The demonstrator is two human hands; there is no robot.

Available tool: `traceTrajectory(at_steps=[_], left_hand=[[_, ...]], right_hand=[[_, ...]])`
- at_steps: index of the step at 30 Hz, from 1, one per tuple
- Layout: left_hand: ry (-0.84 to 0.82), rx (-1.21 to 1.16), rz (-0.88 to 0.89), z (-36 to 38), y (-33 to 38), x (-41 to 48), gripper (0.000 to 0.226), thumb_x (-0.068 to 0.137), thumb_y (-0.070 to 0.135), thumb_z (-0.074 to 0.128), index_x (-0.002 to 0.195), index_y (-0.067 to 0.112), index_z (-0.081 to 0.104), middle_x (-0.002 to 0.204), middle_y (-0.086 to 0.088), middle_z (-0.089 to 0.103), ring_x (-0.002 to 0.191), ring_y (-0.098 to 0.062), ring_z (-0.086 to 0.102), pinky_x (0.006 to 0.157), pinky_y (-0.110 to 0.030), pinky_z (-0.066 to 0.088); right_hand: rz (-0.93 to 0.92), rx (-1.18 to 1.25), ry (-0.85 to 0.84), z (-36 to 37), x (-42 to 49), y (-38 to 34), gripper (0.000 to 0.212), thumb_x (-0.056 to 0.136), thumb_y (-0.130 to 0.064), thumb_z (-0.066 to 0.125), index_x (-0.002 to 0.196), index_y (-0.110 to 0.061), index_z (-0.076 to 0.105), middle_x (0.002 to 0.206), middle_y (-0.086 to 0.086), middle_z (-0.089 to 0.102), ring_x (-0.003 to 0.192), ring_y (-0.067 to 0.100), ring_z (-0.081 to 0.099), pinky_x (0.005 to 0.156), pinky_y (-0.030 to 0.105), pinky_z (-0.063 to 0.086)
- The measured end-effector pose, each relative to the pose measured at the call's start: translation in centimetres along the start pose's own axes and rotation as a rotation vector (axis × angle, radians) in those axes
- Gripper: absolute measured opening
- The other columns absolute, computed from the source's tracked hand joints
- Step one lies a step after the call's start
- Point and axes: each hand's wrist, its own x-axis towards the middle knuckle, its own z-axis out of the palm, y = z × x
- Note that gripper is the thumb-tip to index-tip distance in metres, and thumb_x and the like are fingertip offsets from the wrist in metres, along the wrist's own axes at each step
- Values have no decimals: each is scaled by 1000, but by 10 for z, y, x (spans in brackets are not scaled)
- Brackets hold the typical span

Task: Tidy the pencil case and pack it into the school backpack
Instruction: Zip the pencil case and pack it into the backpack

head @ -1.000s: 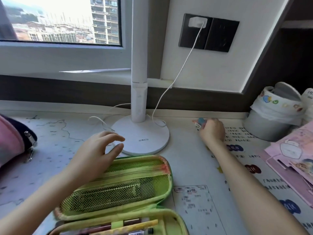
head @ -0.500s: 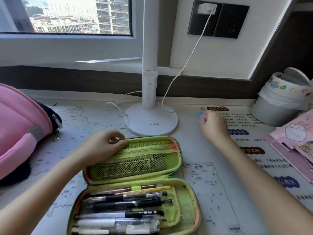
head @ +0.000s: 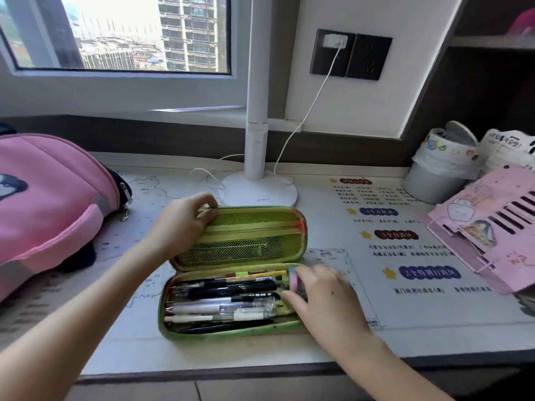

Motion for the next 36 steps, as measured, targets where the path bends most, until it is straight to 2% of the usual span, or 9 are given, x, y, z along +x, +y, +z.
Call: traceTrajectory(at_steps=[4, 8, 13, 16, 18, 22, 29, 33, 36], left_hand=[[48, -91, 69, -10, 9, -23, 6, 87, 21, 59, 84, 26, 57, 79, -5, 67, 69, -27, 63, 62, -38, 52], [60, -150, 148, -18, 20, -49, 11, 85, 14, 61, 84, 23, 54, 80, 10, 63, 64, 4, 58, 51, -13, 43], [66, -72, 279, -21, 20, -80, 12, 82, 17, 64, 83, 18, 52, 88, 2, 63, 82, -10, 54, 67, -20, 40], [42, -75, 373, -17, 15, -99, 12, 79, 34, 54, 79, 26, 46, 92, 14, 57, 89, -5, 50, 74, -16, 39], [26, -59, 428, -12, 9, -114, 11, 81, 33, 49, 79, 23, 46, 97, 18, 51, 91, -5, 48, 77, -13, 37], [15, 17, 484, 4, -6, -141, 11, 88, 32, 44, 86, 22, 46, 110, 12, 45, 101, -10, 47, 85, -23, 38], [-5, 83, 576, 14, -23, -152, 4, 86, 24, 53, 87, 22, 50, 119, 4, 45, 120, -16, 43, 101, -26, 31], [-166, -264, 348, -6, -11, -147, 15, 79, 32, 63, 75, 18, 60, 109, 9, 58, 111, -12, 54, 85, -23, 44], [-100, -408, 123, -23, -6, -122, 25, 80, 47, 54, 86, 25, 66, 101, 11, 66, 94, -10, 60, 81, -26, 46]], right_hand=[[-15, -50, -29, -13, -10, 5, 29, 93, -46, 44, 97, -29, 67, 94, -6, 56, 99, 14, 45, 76, 27, 34], [-7, -21, 38, -27, -12, 15, 26, 94, -36, 46, 98, -27, 70, 99, -3, 58, 106, 16, 47, 89, 27, 38], [-62, -56, 75, -29, -18, 14, 20, 91, -24, 52, 93, -27, 71, 93, -2, 63, 97, 18, 52, 81, 29, 39], [-43, -55, 291, -38, -23, 18, 11, 83, -22, 66, 91, -16, 70, 90, -1, 68, 89, 21, 59, 75, 29, 42], [-83, -42, 328, -39, -22, 23, 32, 73, -25, 76, 101, -14, 64, 97, 0, 66, 92, 22, 59, 78, 30, 45], [-258, -38, 117, -21, -24, 28, 62, 73, -41, 72, 129, -26, 49, 128, 0, 56, 118, 21, 50, 99, 32, 37], [-431, -119, 186, 11, -27, 10, 55, 69, -62, 59, 104, -20, 53, 120, 5, 60, 118, 26, 54, 106, 38, 29], [-458, -138, -114, 6, 4, -12, 80, 65, -74, 57, 122, -29, 25, 148, 4, 31, 141, 25, 19, 118, 45, 0], [-461, -182, -285, 7, 19, -21, 104, 62, -74, 61, 142, -45, 2, 154, 4, 12, 143, 24, 5, 117, 47, -5]])
